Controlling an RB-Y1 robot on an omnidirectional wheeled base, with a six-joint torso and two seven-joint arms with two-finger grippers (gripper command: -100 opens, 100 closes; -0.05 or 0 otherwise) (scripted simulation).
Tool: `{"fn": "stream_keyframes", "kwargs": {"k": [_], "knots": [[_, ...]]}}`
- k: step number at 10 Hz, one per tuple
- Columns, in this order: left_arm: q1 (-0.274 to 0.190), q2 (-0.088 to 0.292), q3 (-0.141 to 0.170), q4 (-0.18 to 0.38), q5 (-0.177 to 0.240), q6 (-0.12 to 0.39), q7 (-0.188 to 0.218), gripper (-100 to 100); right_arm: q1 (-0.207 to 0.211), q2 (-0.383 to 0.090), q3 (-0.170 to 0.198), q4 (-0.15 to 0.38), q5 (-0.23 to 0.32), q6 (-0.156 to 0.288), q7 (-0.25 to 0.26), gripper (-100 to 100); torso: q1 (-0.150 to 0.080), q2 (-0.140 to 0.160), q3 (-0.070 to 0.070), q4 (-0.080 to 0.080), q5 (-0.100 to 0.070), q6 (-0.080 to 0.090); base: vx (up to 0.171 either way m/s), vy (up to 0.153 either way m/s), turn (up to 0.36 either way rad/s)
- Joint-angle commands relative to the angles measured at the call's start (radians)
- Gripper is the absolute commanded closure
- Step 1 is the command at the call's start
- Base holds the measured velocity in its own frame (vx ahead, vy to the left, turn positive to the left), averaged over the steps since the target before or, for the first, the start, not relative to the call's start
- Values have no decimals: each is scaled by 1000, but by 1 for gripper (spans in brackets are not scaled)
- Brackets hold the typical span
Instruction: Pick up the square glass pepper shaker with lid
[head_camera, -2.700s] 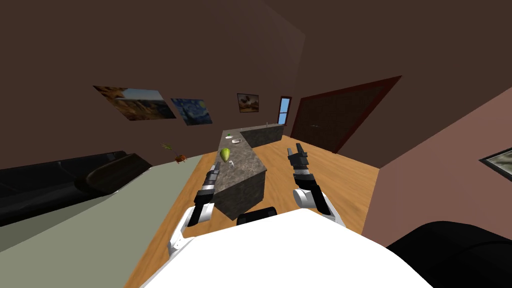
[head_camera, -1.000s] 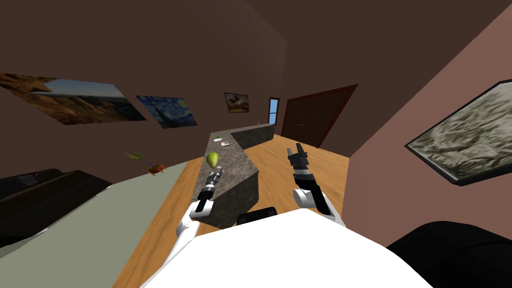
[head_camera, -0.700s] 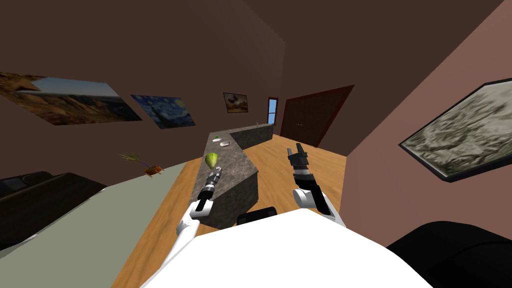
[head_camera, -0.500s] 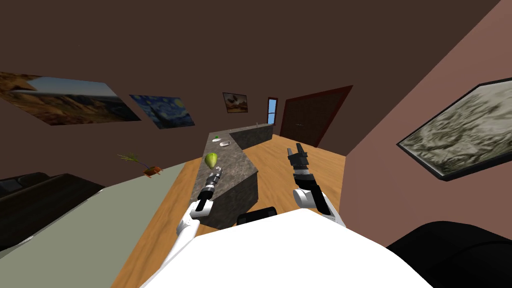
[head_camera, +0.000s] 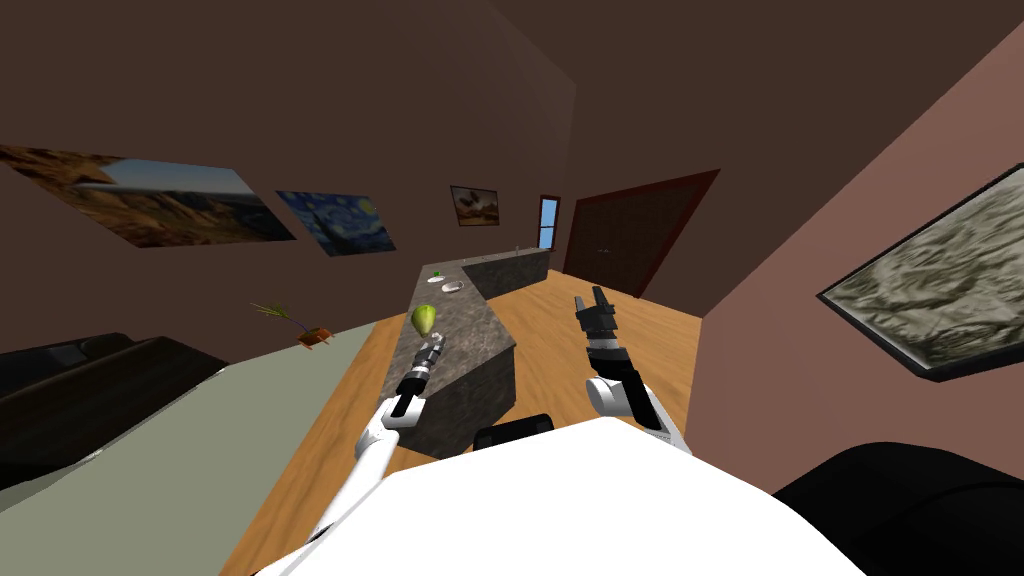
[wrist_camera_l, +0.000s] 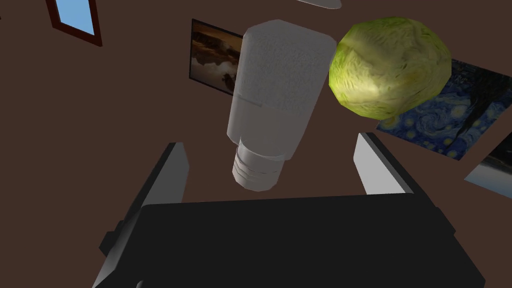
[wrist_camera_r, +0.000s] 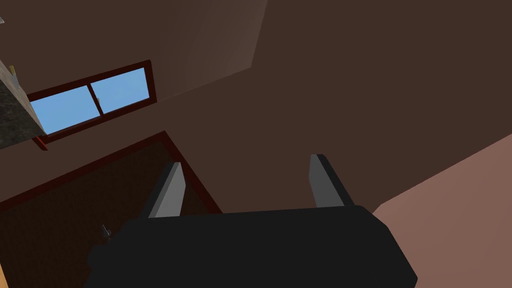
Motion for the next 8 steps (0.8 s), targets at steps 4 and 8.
{"fn": "stream_keyframes", "kwargs": {"k": [4, 8], "knots": [[-81, 50, -26, 138, 17, -82, 11, -100, 0, 0, 0, 0, 0, 0, 0, 0, 2, 0, 0, 0, 0, 0, 20, -44, 54], [-120, 75, -38, 238, 25, -121, 17, -100, 0, 0, 0, 0, 0, 0, 0, 0, 0, 0, 0, 0, 0, 0, 19, -49, 57]]}}
